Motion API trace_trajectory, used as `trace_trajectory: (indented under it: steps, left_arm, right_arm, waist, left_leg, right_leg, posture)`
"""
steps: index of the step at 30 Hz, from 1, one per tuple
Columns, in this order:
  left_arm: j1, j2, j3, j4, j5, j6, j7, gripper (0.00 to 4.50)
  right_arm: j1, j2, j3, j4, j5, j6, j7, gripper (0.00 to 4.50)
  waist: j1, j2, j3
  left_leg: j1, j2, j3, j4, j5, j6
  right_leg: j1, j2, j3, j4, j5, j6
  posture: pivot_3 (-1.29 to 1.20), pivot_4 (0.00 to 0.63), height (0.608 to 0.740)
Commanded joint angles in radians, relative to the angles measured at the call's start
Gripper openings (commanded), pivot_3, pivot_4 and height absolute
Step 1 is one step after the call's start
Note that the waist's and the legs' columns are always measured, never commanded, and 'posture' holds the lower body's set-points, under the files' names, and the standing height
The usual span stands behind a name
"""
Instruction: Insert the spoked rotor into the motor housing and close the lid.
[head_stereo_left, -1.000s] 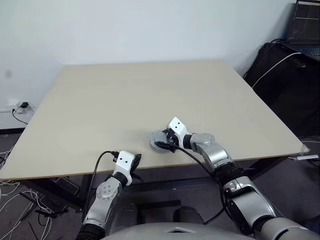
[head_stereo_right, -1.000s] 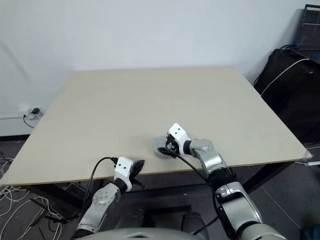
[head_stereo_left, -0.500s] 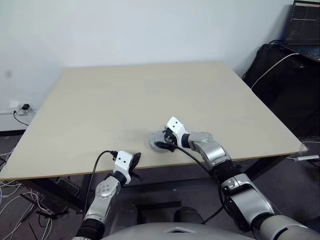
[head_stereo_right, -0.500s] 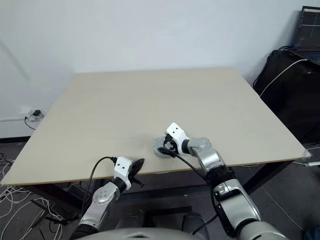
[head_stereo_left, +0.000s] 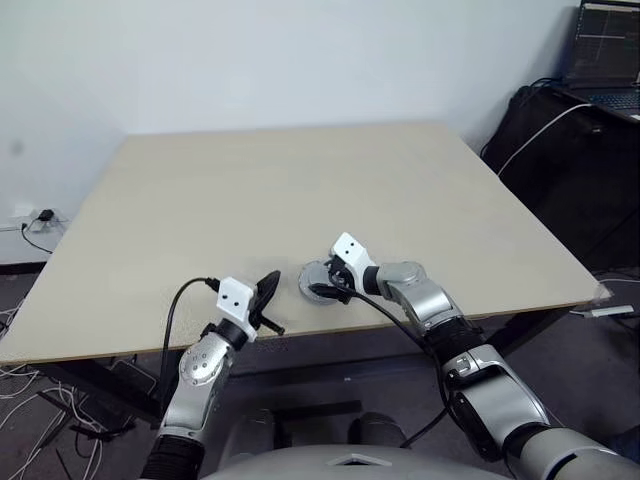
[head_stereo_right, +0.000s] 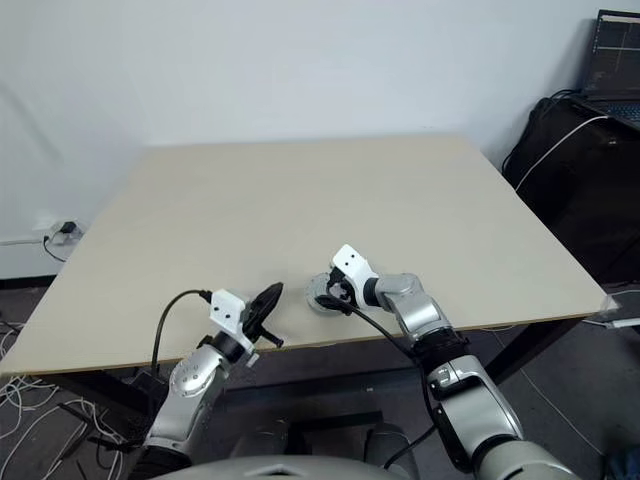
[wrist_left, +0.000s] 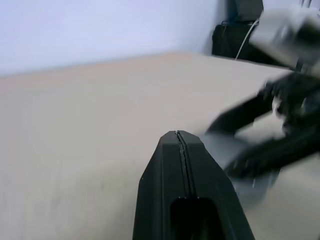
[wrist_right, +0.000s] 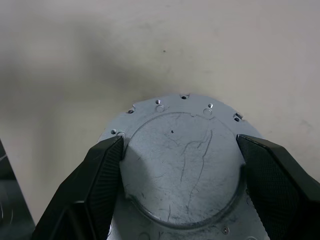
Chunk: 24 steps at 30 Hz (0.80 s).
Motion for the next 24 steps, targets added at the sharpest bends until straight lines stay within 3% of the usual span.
trace_trajectory:
  steps: [1, 8, 24]
  left_arm:
    - [-0.017, -0.015, -0.038, -0.221, 0.010, 0.180, 0.053, 0.00]
    - [-0.014, -0.021, -0.059, -0.313, 0.005, 0.327, 0.101, 0.00]
    - [-0.010, -0.070, 0.040, -0.250, -0.026, 0.358, 0.202, 0.00]
  right_arm:
    - [-0.012, -0.012, -0.006, -0.011, -0.018, 0.004, -0.013, 3.30]
    - [-0.009, -0.008, 0.009, -0.006, -0.037, 0.010, -0.036, 3.30]
    - [-0.022, -0.018, 0.058, -0.006, -0.078, 0.051, -0.025, 3.30]
  waist:
    - [0.000, 0.000, 0.000]
    - [0.000, 0.000, 0.001]
    - [0.000, -0.001, 0.001]
  left_leg:
    - [0.000, -0.001, 0.000, 0.000, 0.000, 0.000]
    - [0.001, -0.002, -0.001, -0.002, 0.000, -0.001]
    - [0.002, -0.002, -0.002, -0.003, 0.000, -0.001]
  right_leg:
    - [0.000, 0.000, 0.000, 0.000, 0.000, 0.000]
    - [0.000, 0.002, 0.000, -0.001, 0.000, 0.000]
    - [0.001, 0.000, 0.000, -0.001, 0.000, 0.000]
  posture:
    - [0.00, 0.000, 0.740]
    - [0.00, 0.000, 0.740]
    - [0.00, 0.000, 0.740]
